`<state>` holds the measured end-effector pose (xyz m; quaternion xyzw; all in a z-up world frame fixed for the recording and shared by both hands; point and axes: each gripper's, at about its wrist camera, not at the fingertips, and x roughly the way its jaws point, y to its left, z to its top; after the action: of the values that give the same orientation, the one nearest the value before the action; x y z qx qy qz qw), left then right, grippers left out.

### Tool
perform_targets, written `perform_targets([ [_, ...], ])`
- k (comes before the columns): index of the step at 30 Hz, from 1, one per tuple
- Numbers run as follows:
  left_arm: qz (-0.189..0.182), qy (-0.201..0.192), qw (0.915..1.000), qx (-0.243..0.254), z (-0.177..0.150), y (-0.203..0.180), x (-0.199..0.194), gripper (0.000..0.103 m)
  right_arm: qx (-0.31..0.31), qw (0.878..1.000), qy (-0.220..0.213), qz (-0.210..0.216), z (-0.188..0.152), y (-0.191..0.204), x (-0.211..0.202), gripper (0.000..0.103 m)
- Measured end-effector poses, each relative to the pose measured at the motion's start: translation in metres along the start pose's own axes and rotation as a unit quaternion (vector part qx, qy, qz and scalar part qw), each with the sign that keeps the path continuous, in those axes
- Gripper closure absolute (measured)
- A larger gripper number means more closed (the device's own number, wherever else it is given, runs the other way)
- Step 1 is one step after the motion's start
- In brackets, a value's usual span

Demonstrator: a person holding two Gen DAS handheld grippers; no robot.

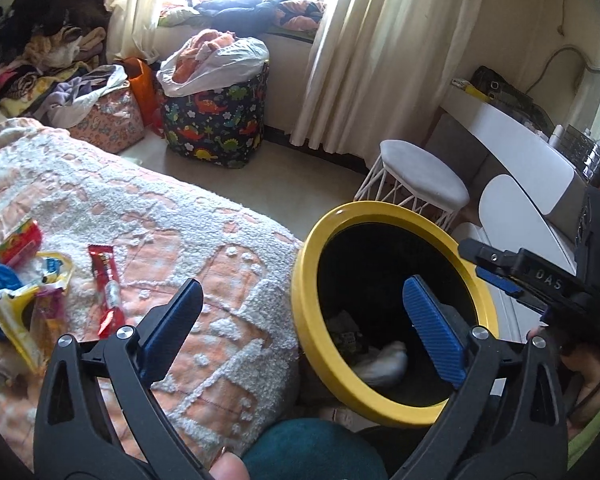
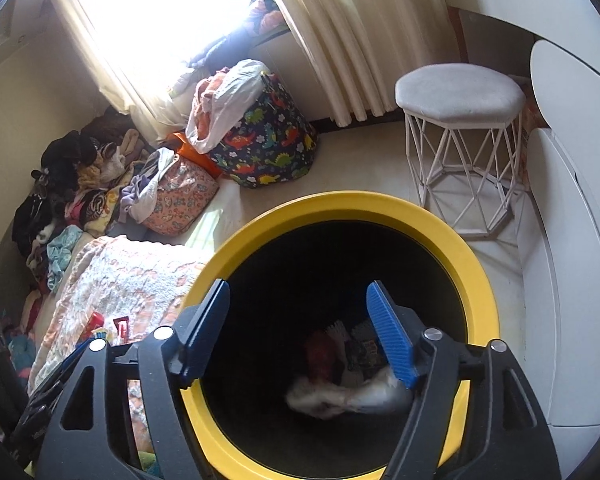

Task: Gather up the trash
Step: 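Move both open grippers back toward the trash on the bed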

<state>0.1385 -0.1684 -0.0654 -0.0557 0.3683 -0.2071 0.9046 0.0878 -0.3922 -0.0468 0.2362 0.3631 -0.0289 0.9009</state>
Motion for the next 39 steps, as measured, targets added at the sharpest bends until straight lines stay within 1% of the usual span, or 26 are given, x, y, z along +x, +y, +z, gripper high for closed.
perform_targets([
  [7, 0.024, -0.021, 0.9995, -0.008, 0.002, 0.017, -0.022, 0.011, -0.025, 0.999, -0.016, 0.013, 0.001, 0.02, -0.009, 0.028],
  [14, 0.051, -0.045, 0.9977, -0.007, 0.001, 0.031, -0.043, 0.011, -0.049, 0.998, -0.03, 0.037, 0.001, 0.044, -0.017, 0.028],
  [22, 0.073, -0.068, 0.9947, -0.025, 0.005, 0.054, -0.063, 0.011, -0.077, 0.994, -0.05, 0.065, -0.003, 0.077, -0.028, 0.028],
  [29, 0.093, -0.084, 0.9913, -0.04, 0.007, 0.073, -0.078, 0.011, -0.104, 0.99, -0.05, 0.077, -0.01, 0.102, -0.029, 0.025],
  [39, 0.119, -0.097, 0.986, -0.064, 0.005, 0.104, -0.095, 0.011, -0.143, 0.985, -0.038, 0.093, -0.027, 0.136, -0.027, 0.025],
])
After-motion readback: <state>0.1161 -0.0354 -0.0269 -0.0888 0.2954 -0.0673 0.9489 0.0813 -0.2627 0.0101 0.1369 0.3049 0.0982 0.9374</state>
